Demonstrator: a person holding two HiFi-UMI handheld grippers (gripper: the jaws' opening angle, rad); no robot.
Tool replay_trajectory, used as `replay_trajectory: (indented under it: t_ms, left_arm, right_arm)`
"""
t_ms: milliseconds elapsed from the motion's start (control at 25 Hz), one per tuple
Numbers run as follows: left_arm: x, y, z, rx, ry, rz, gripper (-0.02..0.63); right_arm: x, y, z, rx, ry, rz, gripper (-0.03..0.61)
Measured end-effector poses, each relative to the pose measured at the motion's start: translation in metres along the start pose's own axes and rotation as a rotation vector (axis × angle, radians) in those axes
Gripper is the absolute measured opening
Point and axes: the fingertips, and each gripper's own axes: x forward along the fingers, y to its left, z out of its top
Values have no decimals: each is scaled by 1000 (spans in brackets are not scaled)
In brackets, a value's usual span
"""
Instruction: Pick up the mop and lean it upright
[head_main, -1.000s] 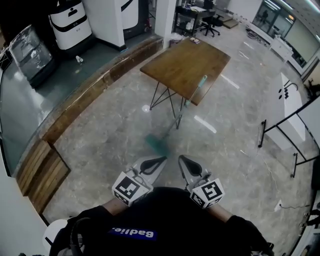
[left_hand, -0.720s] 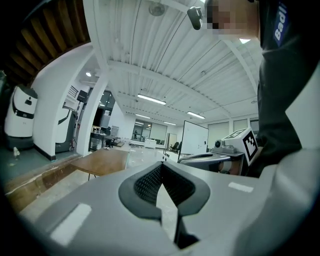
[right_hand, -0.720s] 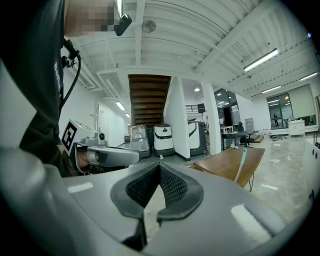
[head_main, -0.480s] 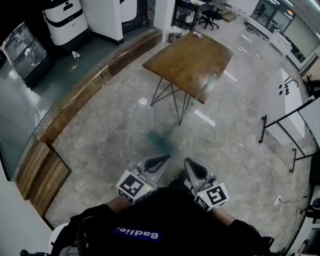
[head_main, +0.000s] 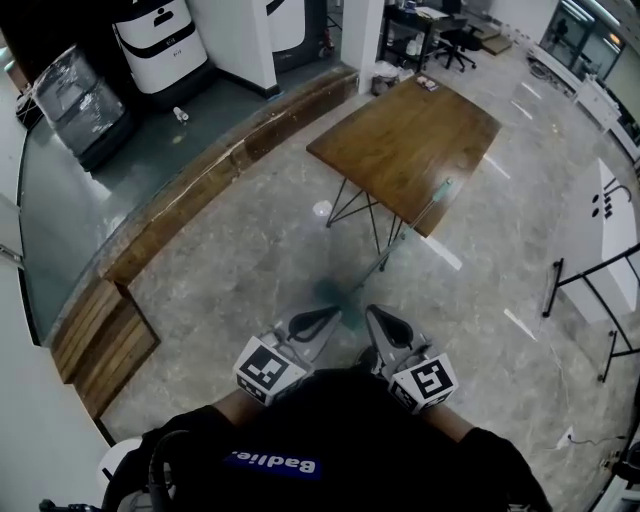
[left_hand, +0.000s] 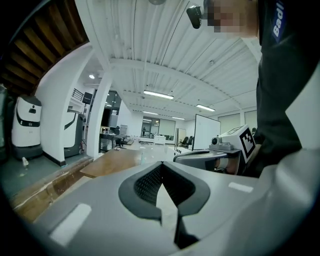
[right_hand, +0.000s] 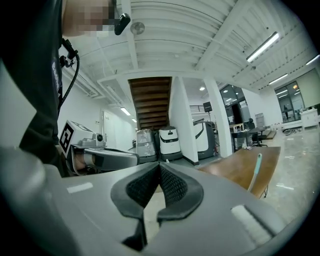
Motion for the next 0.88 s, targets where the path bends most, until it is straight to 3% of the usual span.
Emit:
replay_trajectory:
  t_ms: [440, 480, 720, 880]
  left_arm:
    - [119, 18, 7, 28, 80, 109, 20]
    - [129, 20, 7, 29, 89, 112, 42]
    - [169, 27, 11, 44, 118, 56, 67]
    - [197, 42, 11, 55, 120, -6, 89]
  right_arm:
    - [-2, -122, 4, 64, -28, 80, 5]
    - [-2, -130, 2, 75, -21, 85, 6]
    - [-10, -166, 2, 136, -12, 24, 6]
    - [-9, -185, -4, 106, 15, -57, 6]
